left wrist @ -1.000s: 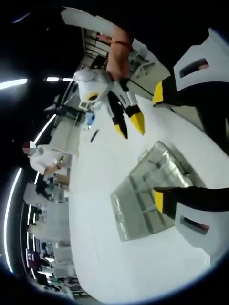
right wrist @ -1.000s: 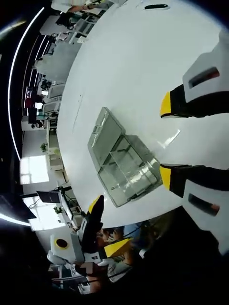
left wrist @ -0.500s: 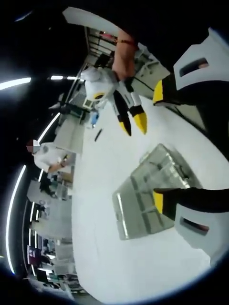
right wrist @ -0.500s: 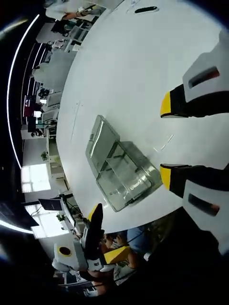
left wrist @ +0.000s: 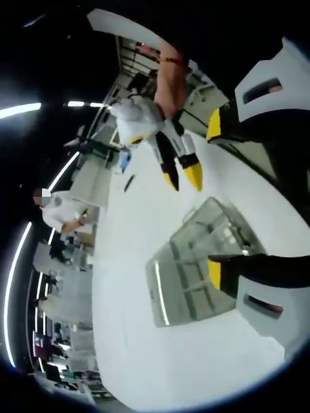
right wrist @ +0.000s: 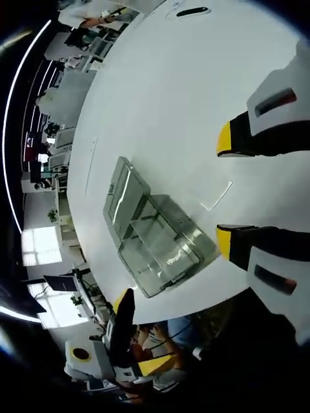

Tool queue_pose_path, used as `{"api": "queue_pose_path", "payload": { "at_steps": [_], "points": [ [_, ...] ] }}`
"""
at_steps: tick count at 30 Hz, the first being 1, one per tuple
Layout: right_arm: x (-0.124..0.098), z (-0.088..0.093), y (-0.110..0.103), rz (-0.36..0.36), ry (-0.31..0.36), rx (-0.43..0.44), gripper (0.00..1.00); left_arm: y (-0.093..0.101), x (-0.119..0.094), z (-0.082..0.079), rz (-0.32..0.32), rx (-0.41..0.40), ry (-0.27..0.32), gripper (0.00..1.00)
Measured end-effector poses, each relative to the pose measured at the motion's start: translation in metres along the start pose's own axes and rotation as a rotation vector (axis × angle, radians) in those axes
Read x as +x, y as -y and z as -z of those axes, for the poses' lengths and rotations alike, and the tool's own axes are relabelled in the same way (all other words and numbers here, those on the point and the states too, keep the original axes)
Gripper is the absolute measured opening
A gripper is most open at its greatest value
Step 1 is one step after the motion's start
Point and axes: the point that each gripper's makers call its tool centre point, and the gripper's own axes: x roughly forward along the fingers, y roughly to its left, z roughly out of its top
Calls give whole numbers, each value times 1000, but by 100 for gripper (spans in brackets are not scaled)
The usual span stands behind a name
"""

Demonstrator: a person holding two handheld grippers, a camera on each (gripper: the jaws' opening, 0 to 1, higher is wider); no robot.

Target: Insert the divider into the dual guide fixture by aligning both edges with the guide slots and pushing it downward to the bottom, including one-sided entry, uneven engagement, binding, and posture correction.

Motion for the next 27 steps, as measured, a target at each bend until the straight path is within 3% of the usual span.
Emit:
{"api": "queue_pose_path", "payload": {
  "at_steps": [4,13,19,22,27],
  "points": [
    [9,5,4,15,-35,11,38,-1,0,3,-6,2,-19,67],
    [21,3,5,23,-34,29,42,-8,-6,11,-27,-15,-38,67],
    [31,1,5,51,-40,43,43,-9,-7,8,-34,-17,-29,67],
    [34,-1,4,40,-26,103,42,-11,-8,8,-37,-15,-31,67],
    [40,3,8,58,-36,133,43,-14,-10,8,-40,-18,-36,66]
  ]
}}
